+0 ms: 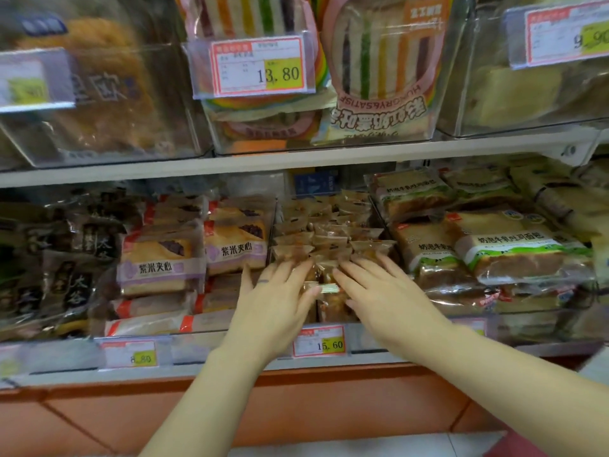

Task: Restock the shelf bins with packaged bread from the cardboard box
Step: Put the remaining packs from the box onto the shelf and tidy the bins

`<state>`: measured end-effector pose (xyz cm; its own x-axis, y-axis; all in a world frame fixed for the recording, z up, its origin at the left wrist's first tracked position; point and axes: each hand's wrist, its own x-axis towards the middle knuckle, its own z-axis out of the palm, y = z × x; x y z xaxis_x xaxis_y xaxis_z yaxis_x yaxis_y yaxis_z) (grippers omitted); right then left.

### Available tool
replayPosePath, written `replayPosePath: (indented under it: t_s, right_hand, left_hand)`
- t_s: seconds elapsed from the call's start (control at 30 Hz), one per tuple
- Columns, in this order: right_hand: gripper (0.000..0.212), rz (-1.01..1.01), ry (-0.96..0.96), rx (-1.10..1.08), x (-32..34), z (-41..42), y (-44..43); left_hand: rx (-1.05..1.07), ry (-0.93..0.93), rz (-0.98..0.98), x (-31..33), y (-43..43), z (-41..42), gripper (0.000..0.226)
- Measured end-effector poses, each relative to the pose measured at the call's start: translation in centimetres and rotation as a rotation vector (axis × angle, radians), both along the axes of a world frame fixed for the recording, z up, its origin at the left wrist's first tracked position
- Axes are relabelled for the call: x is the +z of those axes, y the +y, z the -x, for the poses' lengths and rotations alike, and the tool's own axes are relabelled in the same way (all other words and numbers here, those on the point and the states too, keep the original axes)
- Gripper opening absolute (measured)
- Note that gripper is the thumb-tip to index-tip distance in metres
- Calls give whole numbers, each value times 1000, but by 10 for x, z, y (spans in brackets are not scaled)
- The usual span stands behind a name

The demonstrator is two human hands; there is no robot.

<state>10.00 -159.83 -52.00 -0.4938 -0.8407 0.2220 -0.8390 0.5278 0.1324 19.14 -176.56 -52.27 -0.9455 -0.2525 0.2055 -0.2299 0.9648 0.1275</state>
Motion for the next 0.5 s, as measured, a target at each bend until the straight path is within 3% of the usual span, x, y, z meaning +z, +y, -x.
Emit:
replayPosePath:
  t_s: [0.13,0.37,0.5]
  right_hand:
    - [51,195,-207,-7,33,2,-7]
    - [39,172,-235,19,30,2,-34]
    - [35,191,-231,30,32,3,-48]
  left_hand:
    - [-6,125,-67,7,-14,-3,75]
    - [45,174,-154,23,-32,-9,31]
    - [45,171,-203,21,-40,-11,25]
